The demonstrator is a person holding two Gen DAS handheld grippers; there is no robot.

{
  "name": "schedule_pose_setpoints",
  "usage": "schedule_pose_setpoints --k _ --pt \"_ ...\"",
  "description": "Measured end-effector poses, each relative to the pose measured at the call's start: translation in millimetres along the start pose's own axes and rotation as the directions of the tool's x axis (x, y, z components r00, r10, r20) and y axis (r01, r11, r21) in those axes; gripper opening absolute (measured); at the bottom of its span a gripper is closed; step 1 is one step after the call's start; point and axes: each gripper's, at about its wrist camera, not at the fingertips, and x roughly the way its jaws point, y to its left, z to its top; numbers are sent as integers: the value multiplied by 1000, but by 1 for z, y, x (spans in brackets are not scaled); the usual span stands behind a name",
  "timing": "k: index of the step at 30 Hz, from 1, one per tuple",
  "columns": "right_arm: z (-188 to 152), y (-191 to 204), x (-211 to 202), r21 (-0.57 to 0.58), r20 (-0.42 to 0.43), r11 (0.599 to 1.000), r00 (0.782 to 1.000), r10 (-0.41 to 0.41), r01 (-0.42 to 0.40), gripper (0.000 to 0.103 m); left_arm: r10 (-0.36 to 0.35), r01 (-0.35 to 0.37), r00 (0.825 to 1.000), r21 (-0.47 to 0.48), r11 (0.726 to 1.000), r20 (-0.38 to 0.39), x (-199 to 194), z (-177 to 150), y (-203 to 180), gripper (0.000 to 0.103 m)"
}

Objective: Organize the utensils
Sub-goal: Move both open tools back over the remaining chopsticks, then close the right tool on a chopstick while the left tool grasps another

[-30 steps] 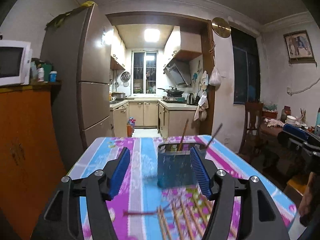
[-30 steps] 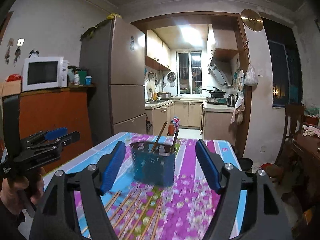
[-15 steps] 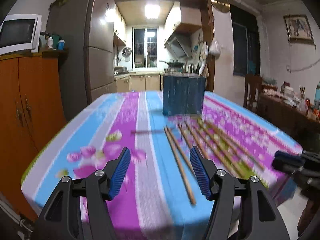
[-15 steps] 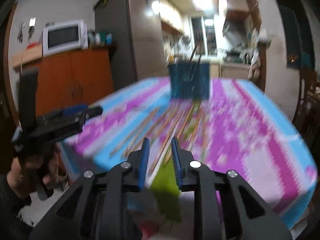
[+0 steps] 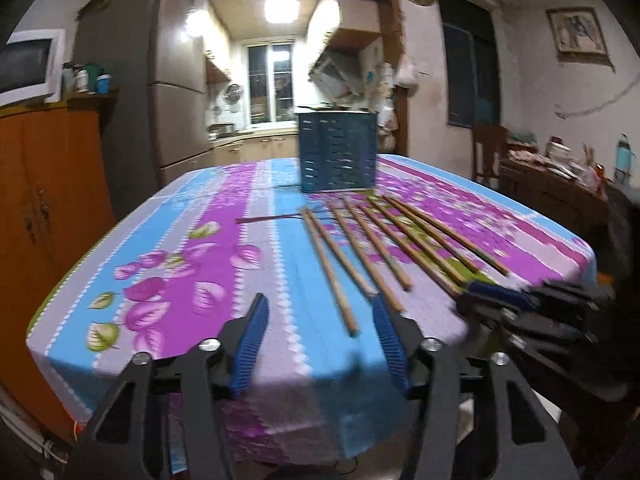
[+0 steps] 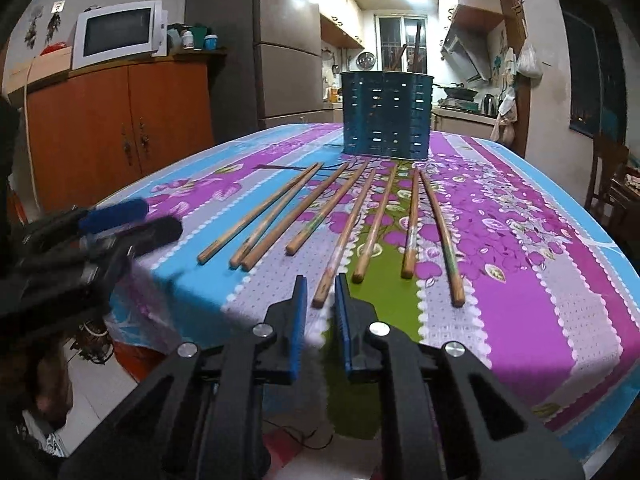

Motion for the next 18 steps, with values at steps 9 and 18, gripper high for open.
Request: schedule_pose_setpoints --k 9,18 --pt "-2 -8 2 7 12 1000 1000 10 -10 12 -35 36 999 61 997 -29 17 -7 -26 16" --pt "2 -10 3 20 -4 999 1000 26 -26 13 -18 22 999 85 996 -50 30 -8 -35 14"
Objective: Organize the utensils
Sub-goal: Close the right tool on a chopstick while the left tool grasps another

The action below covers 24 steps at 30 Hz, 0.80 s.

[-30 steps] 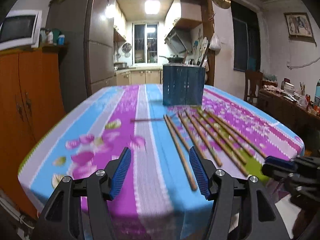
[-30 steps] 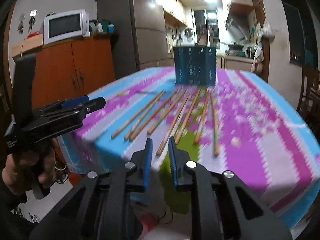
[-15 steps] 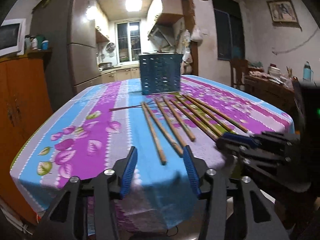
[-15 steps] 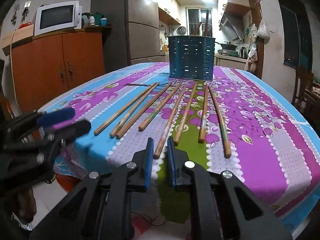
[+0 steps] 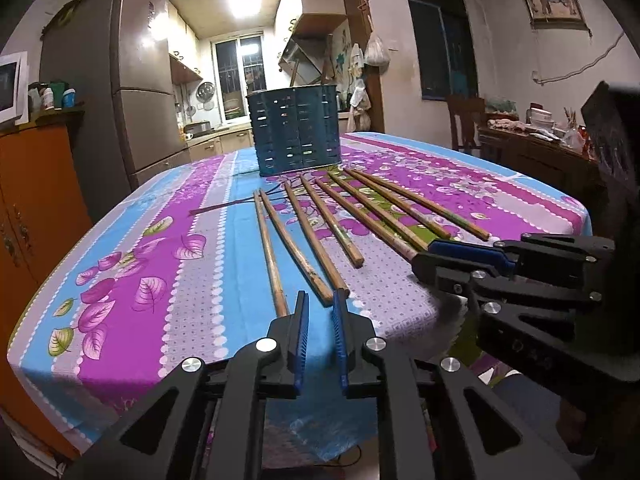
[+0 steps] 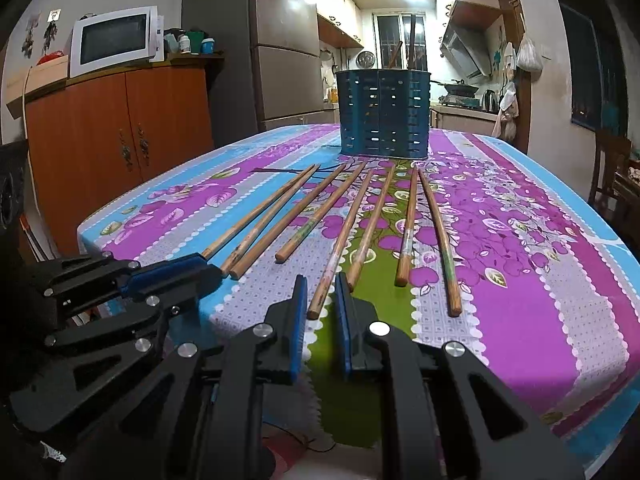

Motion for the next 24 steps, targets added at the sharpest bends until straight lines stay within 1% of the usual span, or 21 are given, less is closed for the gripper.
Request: schedule_pose_setpoints --k 4,13,16,24 --pt "0 -1 0 2 0 1000 1000 4 -4 13 10 -10 1000 -15 1000 -3 5 2 2 14" --pt "-1 -1 0 -4 16 1000 1000 1 -1 13 37 -37 999 -28 999 16 9 3 -2 14" --pt "-1 0 0 -1 14 1000 1000 4 -4 13 70 -69 997 -15 997 17 12 4 1 14" --pt "-2 0 -1 2 23 1000 1000 -1 1 13 81 -80 996 -26 996 26 18 6 5 14"
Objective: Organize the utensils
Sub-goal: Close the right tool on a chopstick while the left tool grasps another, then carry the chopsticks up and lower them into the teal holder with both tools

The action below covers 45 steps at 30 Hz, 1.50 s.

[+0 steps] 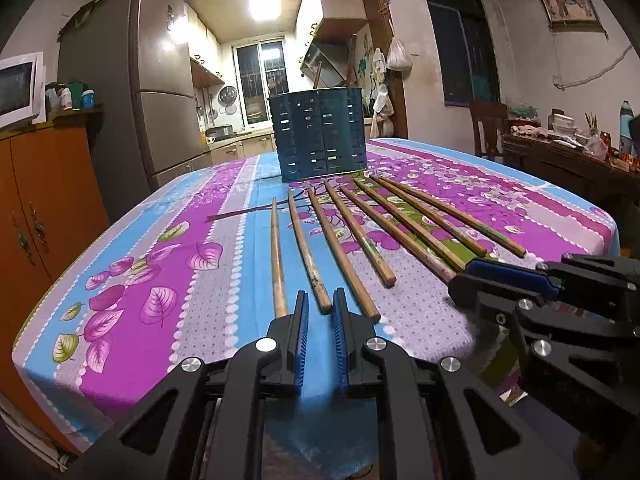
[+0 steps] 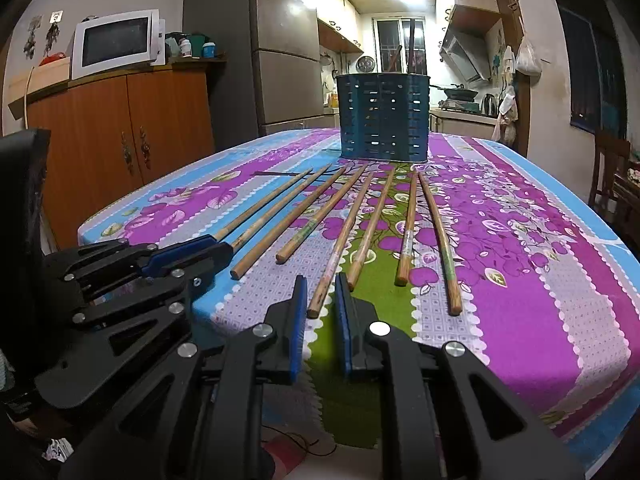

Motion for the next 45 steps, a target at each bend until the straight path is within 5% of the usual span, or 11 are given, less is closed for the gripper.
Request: schedule_pose_setpoints --k 14,27,33,40,45 --pt "-5 8 3 -13 46 999 998 -34 35 13 38 -39 992 8 999 120 6 -13 -5 10" --pt "-3 6 -12 16 90 999 995 -51 49 6 65 -65 989 -6 998 133 -5 -11 -6 7" --pt "27 5 -46 -21 171 998 983 -61 65 5 59 -57 972 -14 998 226 -41 16 -2 7" --pt "83 4 -74 -94 273 994 962 -30 57 5 37 -41 924 2 999 380 -76 79 4 7" --pt "132 -9 -68 -110 280 994 960 13 19 5 14 -22 916 14 1000 401 -72 130 15 7"
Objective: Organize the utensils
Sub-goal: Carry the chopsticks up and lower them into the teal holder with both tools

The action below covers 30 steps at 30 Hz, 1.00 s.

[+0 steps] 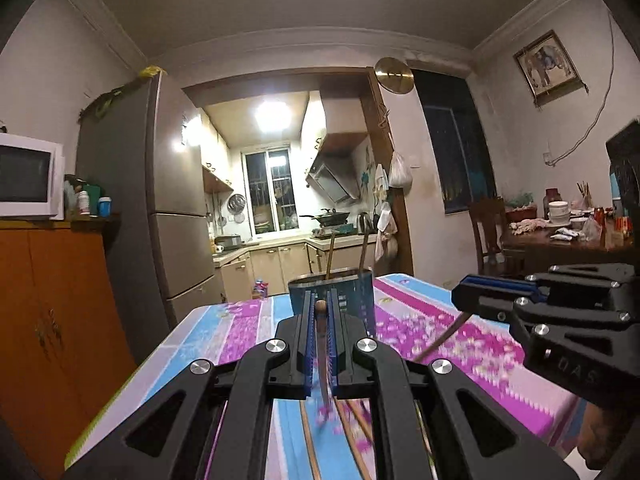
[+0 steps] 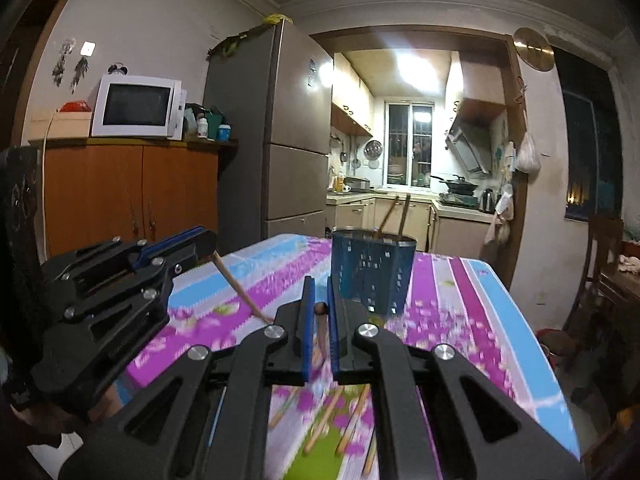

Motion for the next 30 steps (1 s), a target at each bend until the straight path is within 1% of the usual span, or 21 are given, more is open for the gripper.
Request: schedule_pose_setpoints --k 1,4,8,12,16,23,29,30 --pt "7 -4 6 2 -4 1000 1000 6 -6 5 -6 6 1000 -6 1000 0 6 7 3 7" --pt "22 -17 21 26 -23 999 999 28 -28 5 -40 38 998 -45 998 -39 32 27 16 7" --pt "42 -28 42 52 -56 997 997 57 -54 5 -67 60 994 -75 995 -86 57 40 31 7" --pt "68 -36 57 52 -75 996 995 70 -67 5 -78 69 991 -88 994 -106 71 53 44 7" --pt "90 -43 65 52 -74 996 994 77 -73 5 -82 71 989 -97 993 -121 83 70 50 7" --pt "133 -58 72 45 -46 997 996 70 -68 5 -82 76 992 -64 995 -98 97 116 54 7" --pt "190 -73 80 40 -4 997 998 62 -62 5 -74 68 994 -74 995 -78 119 162 65 7" --pt "204 -77 82 40 7 997 998 58 -58 5 -72 66 995 -76 995 -76 123 169 67 7"
